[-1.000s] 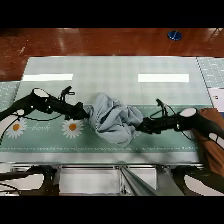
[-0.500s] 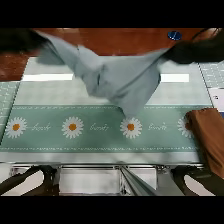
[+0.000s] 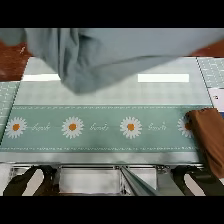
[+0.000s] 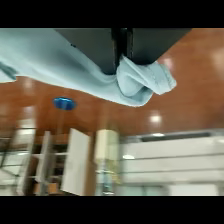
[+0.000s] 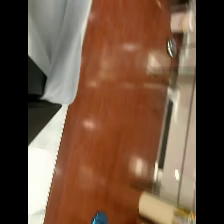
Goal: Fold the shirts.
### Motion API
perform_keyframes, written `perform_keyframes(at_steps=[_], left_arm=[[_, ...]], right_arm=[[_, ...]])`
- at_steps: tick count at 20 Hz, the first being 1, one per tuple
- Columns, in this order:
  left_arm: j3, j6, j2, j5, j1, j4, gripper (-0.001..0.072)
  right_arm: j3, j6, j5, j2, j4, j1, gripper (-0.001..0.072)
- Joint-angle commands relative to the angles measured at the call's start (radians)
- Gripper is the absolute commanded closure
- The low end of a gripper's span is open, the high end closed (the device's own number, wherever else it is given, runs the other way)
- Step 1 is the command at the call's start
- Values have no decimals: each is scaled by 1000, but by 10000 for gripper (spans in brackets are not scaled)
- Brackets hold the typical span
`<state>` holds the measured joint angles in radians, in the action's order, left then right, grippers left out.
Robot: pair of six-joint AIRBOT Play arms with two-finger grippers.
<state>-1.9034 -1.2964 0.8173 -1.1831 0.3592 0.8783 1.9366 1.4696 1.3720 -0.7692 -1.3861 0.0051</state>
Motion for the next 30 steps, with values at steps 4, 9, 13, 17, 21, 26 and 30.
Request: perform_keyframes(at_steps=[4, 9, 13, 17, 21, 26, 30], left_arm=[[74, -150, -209, -122, -414, 710, 686], [292, -228, -282, -328, -520, 781, 686], [636, -227, -289, -301, -520, 780, 686], [1043, -267, -243, -79, -519, 780, 686], [1208, -414, -68, 229, -520, 779, 685], [1087, -563, 320, 351, -510, 679, 686], [840, -504, 605, 298, -490, 537, 681]], right_arm=[[16, 69, 207, 123, -273, -3, 688], [-87, 132, 406, 139, -154, -3, 688], [-386, 150, 307, 166, -3, -3, 688], [-759, 142, 40, 163, 105, -3, 688], [-937, 80, -167, -2, 145, -3, 688], [-882, -29, -369, -408, 306, -3, 687], [-716, -44, -440, -682, 391, -4, 687]])
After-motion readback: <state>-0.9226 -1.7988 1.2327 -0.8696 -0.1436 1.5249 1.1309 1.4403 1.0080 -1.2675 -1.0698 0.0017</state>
